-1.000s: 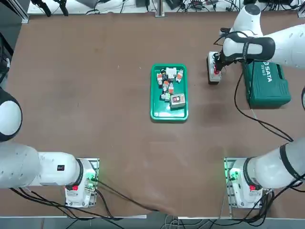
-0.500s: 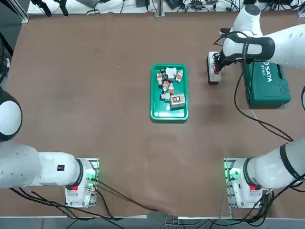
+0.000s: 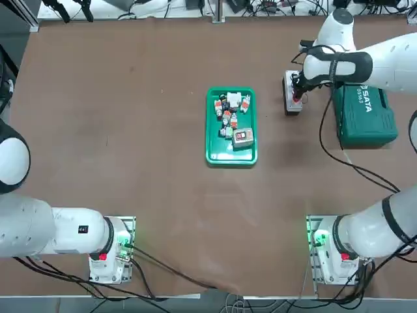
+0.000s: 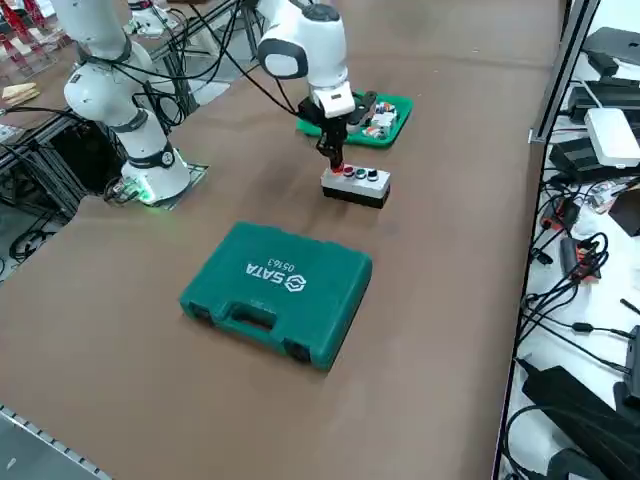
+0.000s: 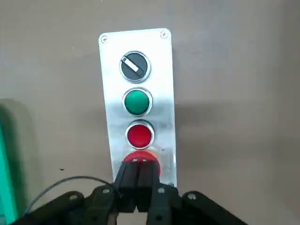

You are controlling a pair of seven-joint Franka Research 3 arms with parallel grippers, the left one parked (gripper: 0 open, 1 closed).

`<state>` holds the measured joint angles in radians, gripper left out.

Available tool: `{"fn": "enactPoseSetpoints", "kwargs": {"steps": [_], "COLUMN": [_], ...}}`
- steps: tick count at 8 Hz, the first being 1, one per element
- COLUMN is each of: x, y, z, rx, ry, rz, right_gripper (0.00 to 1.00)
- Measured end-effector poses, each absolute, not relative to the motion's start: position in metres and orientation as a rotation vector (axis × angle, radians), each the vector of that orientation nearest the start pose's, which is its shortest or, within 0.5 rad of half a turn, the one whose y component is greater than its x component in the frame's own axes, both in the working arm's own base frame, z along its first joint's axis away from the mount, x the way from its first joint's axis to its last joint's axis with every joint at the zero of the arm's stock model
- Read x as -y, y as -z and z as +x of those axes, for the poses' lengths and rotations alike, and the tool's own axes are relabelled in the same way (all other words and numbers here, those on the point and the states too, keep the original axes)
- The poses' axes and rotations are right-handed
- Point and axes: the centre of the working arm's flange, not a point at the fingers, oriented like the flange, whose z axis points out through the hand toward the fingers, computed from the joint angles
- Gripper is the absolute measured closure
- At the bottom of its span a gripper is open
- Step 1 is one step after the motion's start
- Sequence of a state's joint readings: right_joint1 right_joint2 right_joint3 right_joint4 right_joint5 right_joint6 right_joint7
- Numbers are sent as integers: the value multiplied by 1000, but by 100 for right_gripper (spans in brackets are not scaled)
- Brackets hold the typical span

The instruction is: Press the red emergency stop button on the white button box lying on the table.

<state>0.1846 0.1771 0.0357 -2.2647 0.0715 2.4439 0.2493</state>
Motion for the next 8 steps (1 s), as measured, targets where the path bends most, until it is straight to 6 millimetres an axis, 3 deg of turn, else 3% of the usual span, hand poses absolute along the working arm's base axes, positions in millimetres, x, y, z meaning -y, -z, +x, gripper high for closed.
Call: {"fn": "enactPoseSetpoints", "kwargs": {"steps": [8], "x": [-119], "y": [-278], "z": [524], "rx": [-126], "ry": [12], "rz": [-3084], "right_gripper": [99]}}
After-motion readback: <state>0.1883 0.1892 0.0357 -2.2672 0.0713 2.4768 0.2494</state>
